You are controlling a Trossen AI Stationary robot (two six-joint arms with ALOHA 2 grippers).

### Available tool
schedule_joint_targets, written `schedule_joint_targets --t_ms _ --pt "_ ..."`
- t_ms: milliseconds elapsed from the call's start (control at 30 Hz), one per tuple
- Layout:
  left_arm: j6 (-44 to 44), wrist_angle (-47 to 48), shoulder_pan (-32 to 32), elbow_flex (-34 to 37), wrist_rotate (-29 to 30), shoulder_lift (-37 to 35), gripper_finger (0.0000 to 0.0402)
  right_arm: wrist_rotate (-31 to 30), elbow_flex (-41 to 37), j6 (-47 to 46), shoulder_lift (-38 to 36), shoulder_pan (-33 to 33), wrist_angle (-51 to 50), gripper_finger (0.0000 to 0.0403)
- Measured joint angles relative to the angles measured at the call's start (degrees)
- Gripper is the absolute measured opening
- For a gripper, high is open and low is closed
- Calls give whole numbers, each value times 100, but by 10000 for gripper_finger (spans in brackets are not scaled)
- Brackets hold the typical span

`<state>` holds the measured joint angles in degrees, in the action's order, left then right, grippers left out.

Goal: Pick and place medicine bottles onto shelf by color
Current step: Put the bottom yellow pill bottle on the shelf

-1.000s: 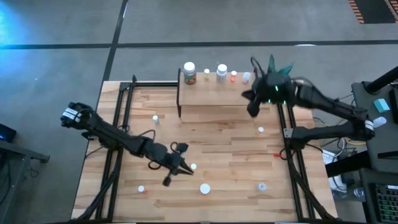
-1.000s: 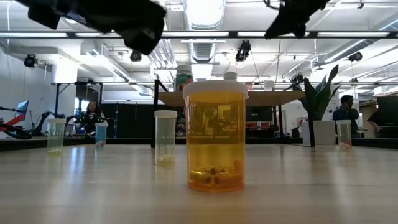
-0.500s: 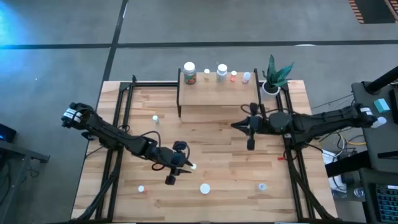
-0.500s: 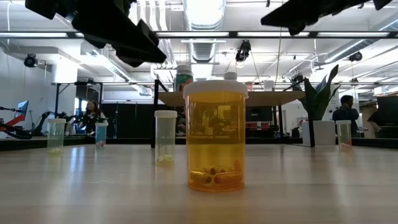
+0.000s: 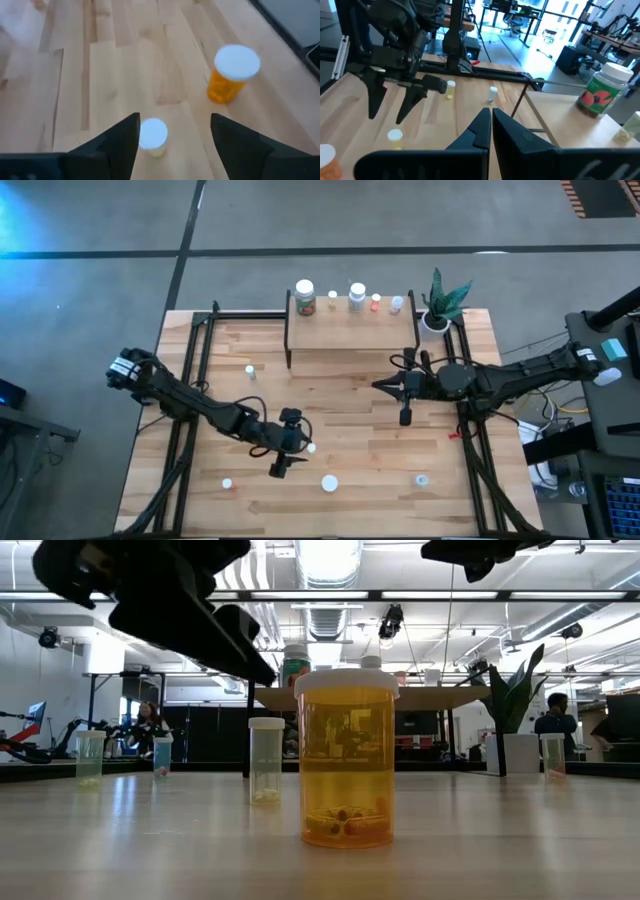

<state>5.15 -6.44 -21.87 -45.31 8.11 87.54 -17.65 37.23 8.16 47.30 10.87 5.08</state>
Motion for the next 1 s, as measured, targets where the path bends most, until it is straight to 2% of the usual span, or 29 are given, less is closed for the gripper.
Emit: schedule_joint_targets --t_ms 133,267,433,600,767,867,1000 --pt "-1 -27 -10 -187 33 118 239 0 0 0 16 0 2 9" --pt "-196 -61 -100 -439 -201 138 251 0 0 82 51 0 -4 9" --pt "-852 4 -319 -854 -776 715 256 -2 -2 92 51 0 21 9" --pt "-909 -32 -385 -1507 -806 1346 257 -46 -2 104 89 0 41 9" --pt "-1028 371 -385 -1830 -861 1575 257 -52 -2 175 174 -2 99 9" --pt "-1038 909 -385 -1929 -689 1509 257 -50 -2 300 243 -2 168 9" --pt "-1003 1385 -382 -1845 -40 1172 257 -50 -4 429 335 -2 195 9"
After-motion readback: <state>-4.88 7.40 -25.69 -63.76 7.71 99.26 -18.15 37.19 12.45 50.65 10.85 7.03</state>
